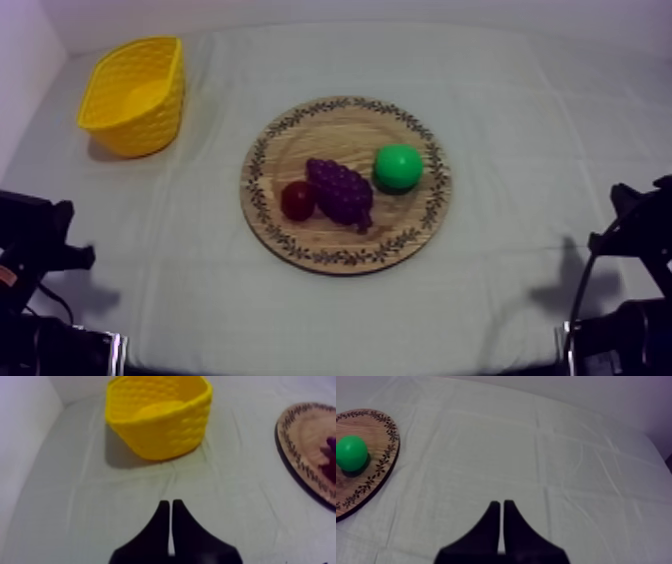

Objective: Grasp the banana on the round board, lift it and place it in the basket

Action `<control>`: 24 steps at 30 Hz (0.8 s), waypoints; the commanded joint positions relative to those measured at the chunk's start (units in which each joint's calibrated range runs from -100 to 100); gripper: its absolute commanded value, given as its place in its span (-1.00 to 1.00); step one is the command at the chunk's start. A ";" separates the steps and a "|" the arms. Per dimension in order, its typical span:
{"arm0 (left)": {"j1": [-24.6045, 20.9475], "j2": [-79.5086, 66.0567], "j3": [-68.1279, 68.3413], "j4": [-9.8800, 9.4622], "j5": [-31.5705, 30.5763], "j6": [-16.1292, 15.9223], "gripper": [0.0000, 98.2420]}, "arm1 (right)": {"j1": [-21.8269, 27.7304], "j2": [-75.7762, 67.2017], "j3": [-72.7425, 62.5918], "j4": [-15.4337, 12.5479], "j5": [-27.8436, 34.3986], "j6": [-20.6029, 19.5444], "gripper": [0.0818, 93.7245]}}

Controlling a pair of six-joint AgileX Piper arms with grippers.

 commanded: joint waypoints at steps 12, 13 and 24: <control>0.24 -6.67 0.35 -2.80 0.68 16.47 -1.00 | -0.02 -0.02 -0.03 -0.02 0.05 0.00 -0.99; 0.25 -6.68 0.38 -2.82 0.63 16.53 -1.00 | -0.02 -0.02 -0.03 -0.02 0.05 0.01 -0.99; 0.26 -6.72 0.44 -2.84 0.52 15.78 -1.00 | -0.02 -0.02 -0.03 -0.02 0.05 0.01 -0.99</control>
